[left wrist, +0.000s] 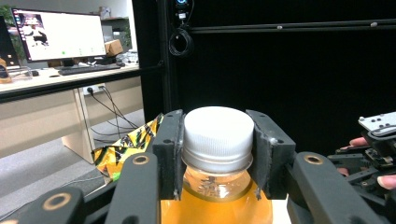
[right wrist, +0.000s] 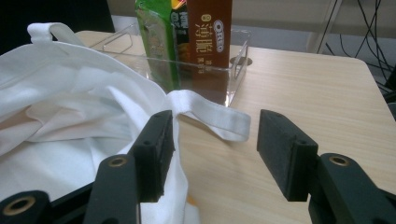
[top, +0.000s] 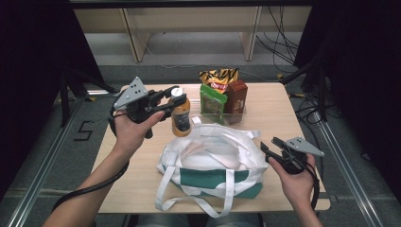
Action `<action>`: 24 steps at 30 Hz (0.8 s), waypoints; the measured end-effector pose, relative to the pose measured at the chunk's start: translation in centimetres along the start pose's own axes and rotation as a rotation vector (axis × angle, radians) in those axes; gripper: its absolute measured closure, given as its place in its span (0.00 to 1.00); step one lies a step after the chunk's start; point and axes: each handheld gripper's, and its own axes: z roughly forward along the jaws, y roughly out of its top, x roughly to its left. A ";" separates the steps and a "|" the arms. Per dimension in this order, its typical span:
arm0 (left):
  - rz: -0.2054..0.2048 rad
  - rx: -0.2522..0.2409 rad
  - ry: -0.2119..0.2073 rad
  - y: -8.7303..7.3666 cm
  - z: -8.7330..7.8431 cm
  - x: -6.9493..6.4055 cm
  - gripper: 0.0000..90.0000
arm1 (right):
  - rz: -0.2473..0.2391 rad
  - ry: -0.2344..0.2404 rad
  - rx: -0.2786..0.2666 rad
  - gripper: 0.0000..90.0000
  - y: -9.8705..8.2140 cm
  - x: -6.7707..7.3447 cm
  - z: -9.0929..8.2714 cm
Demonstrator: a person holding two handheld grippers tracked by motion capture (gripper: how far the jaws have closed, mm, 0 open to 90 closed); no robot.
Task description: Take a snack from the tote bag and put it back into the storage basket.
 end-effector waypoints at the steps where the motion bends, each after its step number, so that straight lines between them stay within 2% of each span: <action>1: 0.001 0.001 0.003 0.0 0.0 0.1 0.65 | -0.012 0.003 0.002 0.52 0.0 -0.1 0.0; 2: 0.000 0.002 0.004 0.0 0.1 0.1 0.65 | -0.024 -0.003 0.000 0.52 0.0 -0.1 0.0; 12: 0.006 0.002 0.017 0.1 0.6 0.9 0.65 | -0.003 -0.005 0.013 0.51 -0.1 0.0 0.0; 24: -0.001 0.007 0.034 -0.2 1.2 2.1 0.65 | -0.007 -0.007 0.013 0.51 -0.1 0.0 0.0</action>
